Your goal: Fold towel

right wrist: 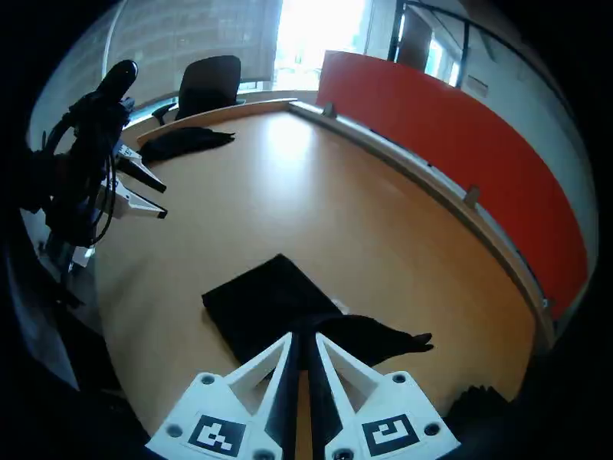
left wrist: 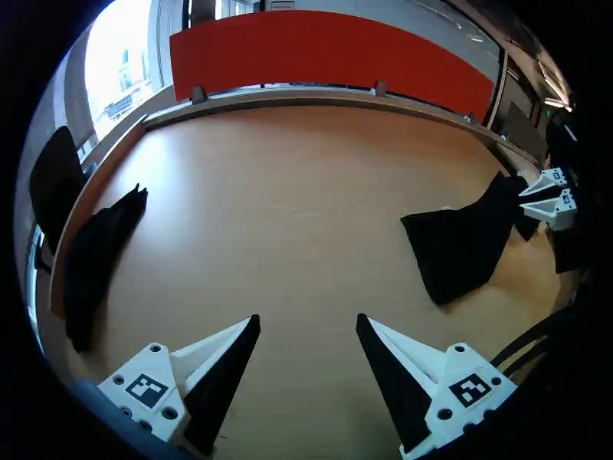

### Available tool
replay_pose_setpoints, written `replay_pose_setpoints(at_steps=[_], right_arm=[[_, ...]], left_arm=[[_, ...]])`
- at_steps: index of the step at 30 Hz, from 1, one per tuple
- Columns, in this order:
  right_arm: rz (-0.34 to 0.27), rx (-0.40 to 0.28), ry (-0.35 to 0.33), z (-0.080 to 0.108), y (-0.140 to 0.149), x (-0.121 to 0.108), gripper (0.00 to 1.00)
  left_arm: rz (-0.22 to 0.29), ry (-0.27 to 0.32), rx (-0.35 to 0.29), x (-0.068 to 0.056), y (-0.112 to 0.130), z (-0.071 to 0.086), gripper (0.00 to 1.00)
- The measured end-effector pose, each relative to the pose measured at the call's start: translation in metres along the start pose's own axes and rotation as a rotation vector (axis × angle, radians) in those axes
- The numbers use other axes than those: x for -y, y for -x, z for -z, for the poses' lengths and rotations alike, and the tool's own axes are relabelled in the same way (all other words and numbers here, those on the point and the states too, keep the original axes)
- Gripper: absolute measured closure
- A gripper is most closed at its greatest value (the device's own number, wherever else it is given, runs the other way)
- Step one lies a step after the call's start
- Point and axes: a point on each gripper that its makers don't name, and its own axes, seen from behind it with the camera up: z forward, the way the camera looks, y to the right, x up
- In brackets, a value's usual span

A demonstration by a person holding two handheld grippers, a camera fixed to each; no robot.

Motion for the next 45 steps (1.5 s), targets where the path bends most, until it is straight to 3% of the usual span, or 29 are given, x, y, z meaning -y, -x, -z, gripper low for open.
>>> replay_pose_setpoints(at_steps=[14,23,45], right_arm=[[0.027,0.005,-0.090,-0.035,-0.014,0.037,0.94],[0.025,0.039,-0.144,-0.060,-0.008,0.056,0.94],[0.040,0.030,-0.186,-0.059,-0.014,0.067,0.94]], left_arm=[[0.033,-0.013,-0.018,0.015,-0.002,0.009,0.07],[0.059,-0.030,-0.020,0.026,0.003,0.015,0.07],[0.052,-0.031,-0.023,0.026,-0.001,0.014,0.07]])
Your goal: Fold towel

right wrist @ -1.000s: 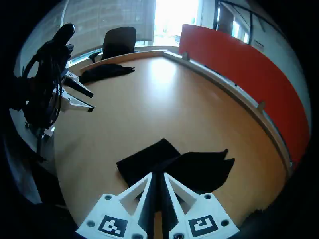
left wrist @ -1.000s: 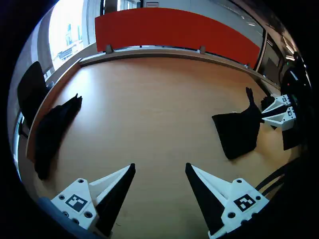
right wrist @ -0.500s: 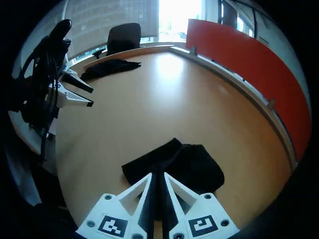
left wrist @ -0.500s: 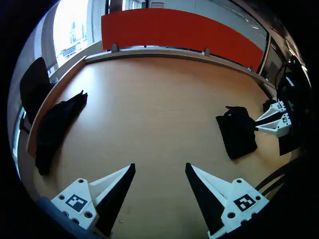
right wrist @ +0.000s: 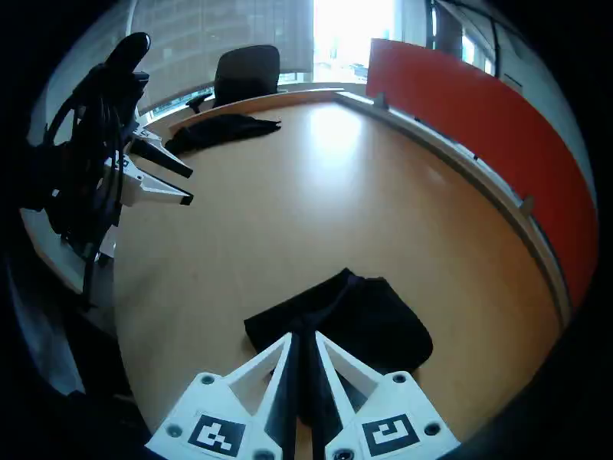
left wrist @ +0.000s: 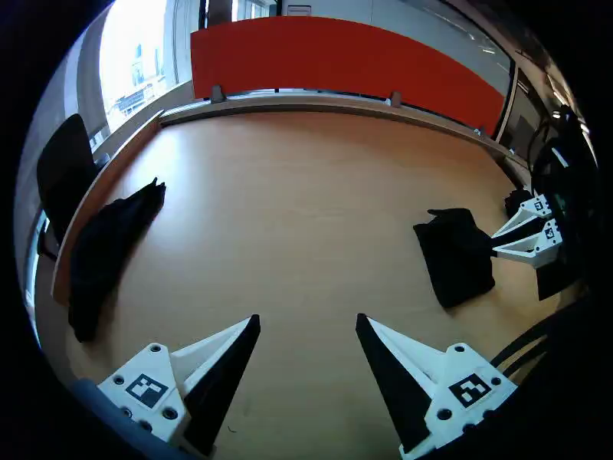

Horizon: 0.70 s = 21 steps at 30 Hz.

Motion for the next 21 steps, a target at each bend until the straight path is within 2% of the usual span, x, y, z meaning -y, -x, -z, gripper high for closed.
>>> replay_pose_setpoints(at_steps=[7,13,16,21], right_arm=[[0.000,0.002,-0.005,-0.0003,0.0011,0.0010,0.93],[-0.003,0.007,-0.012,0.0006,0.0036,0.0014,0.85],[-0.007,0.009,-0.017,0.0015,0.0053,0.0022,0.74],[-0.017,0.013,-0.020,0.0034,0.0090,0.0029,0.36]], left_arm=[[0.004,-0.002,0.004,0.0012,0.0016,-0.0010,0.07],[0.001,-0.002,0.005,0.0009,0.0021,-0.0017,0.07],[0.003,-0.002,0.006,0.0005,0.0022,-0.0020,0.07],[0.002,-0.002,0.006,-0.0003,0.0023,-0.0023,0.07]])
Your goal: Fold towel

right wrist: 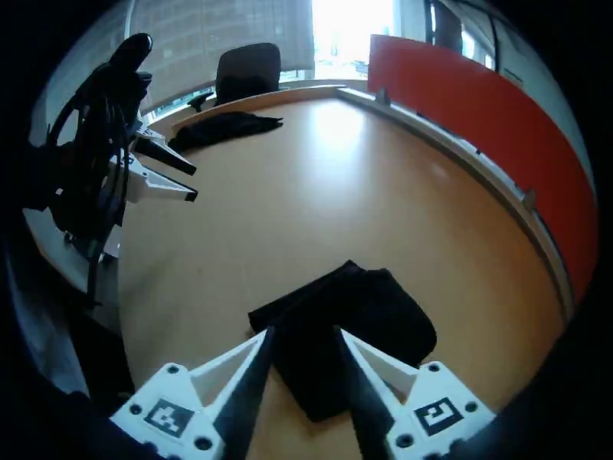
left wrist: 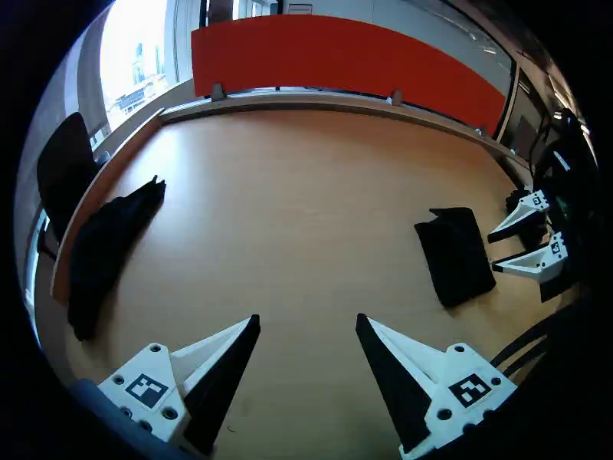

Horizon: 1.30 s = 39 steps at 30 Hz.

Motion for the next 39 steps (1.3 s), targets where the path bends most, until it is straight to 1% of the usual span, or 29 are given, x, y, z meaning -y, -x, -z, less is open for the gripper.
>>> replay_pose_setpoints(at_steps=[1,5,11,16,30,39], right_arm=[[-0.003,0.002,0.001,0.000,0.001,0.000,0.31],[-0.019,0.005,0.001,0.001,0.005,-0.001,0.15],[-0.036,0.005,0.011,0.003,0.010,-0.003,0.15],[-0.044,0.017,0.023,0.003,0.019,-0.006,0.15],[-0.092,0.079,0.059,0.006,0.068,-0.012,0.15],[-0.117,0.101,0.076,0.009,0.086,-0.016,0.15]], left_arm=[[-0.001,0.000,0.000,0.000,0.000,0.000,0.07],[-0.005,0.001,0.001,-0.001,0.000,0.000,0.07],[-0.005,0.004,-0.001,-0.004,-0.002,0.000,0.07],[-0.008,0.003,-0.001,-0.004,-0.003,0.000,0.07],[-0.015,0.004,-0.007,-0.006,-0.005,0.000,0.07],[-0.014,0.007,-0.007,-0.007,-0.005,0.000,0.07]])
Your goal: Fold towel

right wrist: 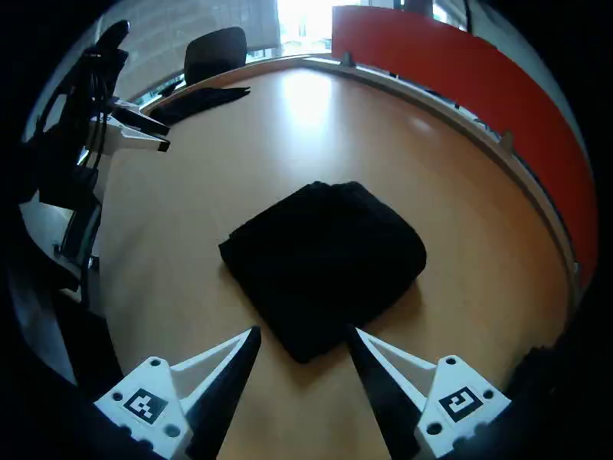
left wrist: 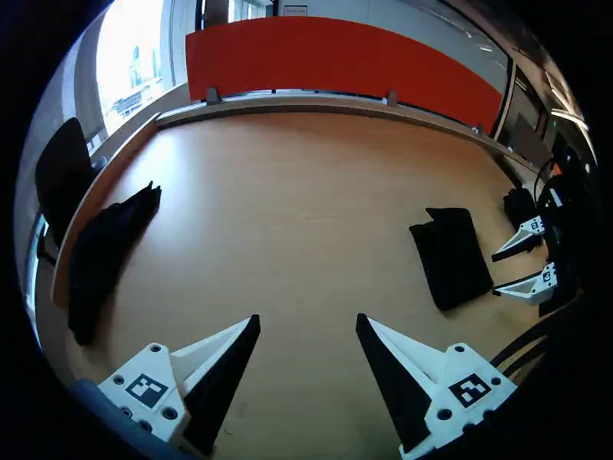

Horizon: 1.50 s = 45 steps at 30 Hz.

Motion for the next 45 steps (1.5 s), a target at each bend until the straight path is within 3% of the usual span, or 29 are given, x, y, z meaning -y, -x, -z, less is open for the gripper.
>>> replay_pose_setpoints(at_steps=[6,18,28,38,45], right_arm=[[-0.005,0.029,0.006,-0.002,0.015,0.000,0.15],[-0.046,0.055,0.001,-0.004,0.031,0.003,0.29],[-0.068,0.059,0.003,-0.008,0.031,0.002,0.57],[-0.084,0.062,0.012,-0.013,0.032,-0.001,0.92],[-0.091,0.056,0.016,-0.011,0.033,-0.002,0.95]], left_arm=[[0.004,0.001,0.000,-0.001,0.000,0.000,0.07],[-0.001,0.003,0.004,-0.003,0.002,-0.001,0.07],[-0.004,0.007,0.004,-0.004,0.001,-0.002,0.07],[-0.006,0.008,0.006,-0.004,0.001,-0.003,0.07],[-0.008,0.009,0.007,-0.005,0.001,-0.004,0.07]])
